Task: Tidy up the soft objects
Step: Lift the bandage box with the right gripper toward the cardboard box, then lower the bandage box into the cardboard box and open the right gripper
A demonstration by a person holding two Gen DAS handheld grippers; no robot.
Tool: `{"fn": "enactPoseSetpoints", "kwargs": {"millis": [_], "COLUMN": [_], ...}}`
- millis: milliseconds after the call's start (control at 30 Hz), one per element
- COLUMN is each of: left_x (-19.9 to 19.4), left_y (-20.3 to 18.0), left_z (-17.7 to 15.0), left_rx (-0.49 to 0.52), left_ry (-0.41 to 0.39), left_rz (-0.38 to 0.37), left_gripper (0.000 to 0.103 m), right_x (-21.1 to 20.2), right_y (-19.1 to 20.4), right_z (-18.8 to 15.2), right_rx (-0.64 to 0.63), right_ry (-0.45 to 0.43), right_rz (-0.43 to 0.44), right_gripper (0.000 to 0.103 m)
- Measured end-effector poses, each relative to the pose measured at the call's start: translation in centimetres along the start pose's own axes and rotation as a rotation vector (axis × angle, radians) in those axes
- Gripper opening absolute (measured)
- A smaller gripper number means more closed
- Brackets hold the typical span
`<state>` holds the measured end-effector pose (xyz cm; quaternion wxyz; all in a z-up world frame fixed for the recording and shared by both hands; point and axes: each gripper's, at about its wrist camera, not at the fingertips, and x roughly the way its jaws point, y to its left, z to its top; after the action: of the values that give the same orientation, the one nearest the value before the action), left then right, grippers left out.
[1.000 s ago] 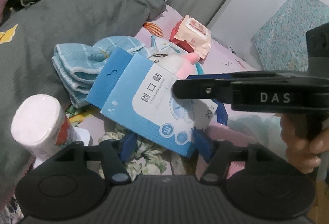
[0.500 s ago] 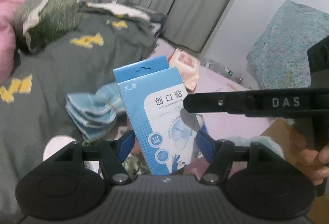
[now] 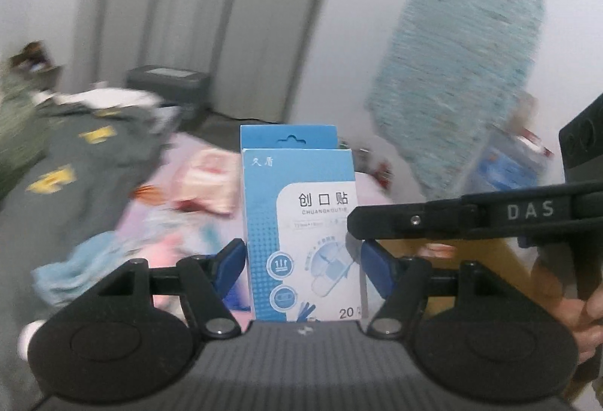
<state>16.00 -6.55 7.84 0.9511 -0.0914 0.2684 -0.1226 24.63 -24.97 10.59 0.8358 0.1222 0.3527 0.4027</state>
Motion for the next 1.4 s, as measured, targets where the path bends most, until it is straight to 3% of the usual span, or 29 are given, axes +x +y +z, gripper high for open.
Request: {"fn": "enactPoseSetpoints", "kwargs": {"millis": [133,333,467,633,800,967,1167,1400], "left_x": [3.4,10.1,15.0,20.2,18.9,16.1,12.7,9.7], "left_y": [-5.4,-12.3,-15.2,-17.6,-16.6,-14.5,-10.5,-5.1], "left_z": [0.7,0.6,-0.6,-2.2,-2.2,-0.5,0.3,-1.2], "left_rx": [0.054,0.134,0.185,0.301,0.283,0.256,0.196,0.13], "left_ry": [0.061,0.197,0.296,0.368,0.347,0.286,0.252,0.252], "left_rz": [-0.115,-0.207,-0.197,-0.095,-0.13,-0.136,-0.095,-0.006], "left_gripper": [0.068,0.07,0.07,0.076,0.079,0.083,0.084,0.084], "right_x": [-6.8,-13.7,-14.8,-12.3,-9.1,-8.8,-6.0,-2.6], "right_y": [-3.6,-10.4,-15.9,-22.8,-26.8,-27.7,-28.2,-29.1], "right_z": [-1.8,-4.9,-6.5,-8.8,-11.1,-12.6,-12.1,-12.3], "right_rx": [0.091,0.25,0.364,0.508,0.617,0.668,0.704,0.741], "right_ry": [-0.083,-0.143,-0.122,-0.043,0.026,0.047,0.106,0.126], "right_rz": [-0.081,-0.195,-0.228,-0.274,-0.322,-0.341,-0.36,-0.365], "right_gripper": [0.014,0.014,0.014,0.015,0.015,0.016,0.016,0.013]}}
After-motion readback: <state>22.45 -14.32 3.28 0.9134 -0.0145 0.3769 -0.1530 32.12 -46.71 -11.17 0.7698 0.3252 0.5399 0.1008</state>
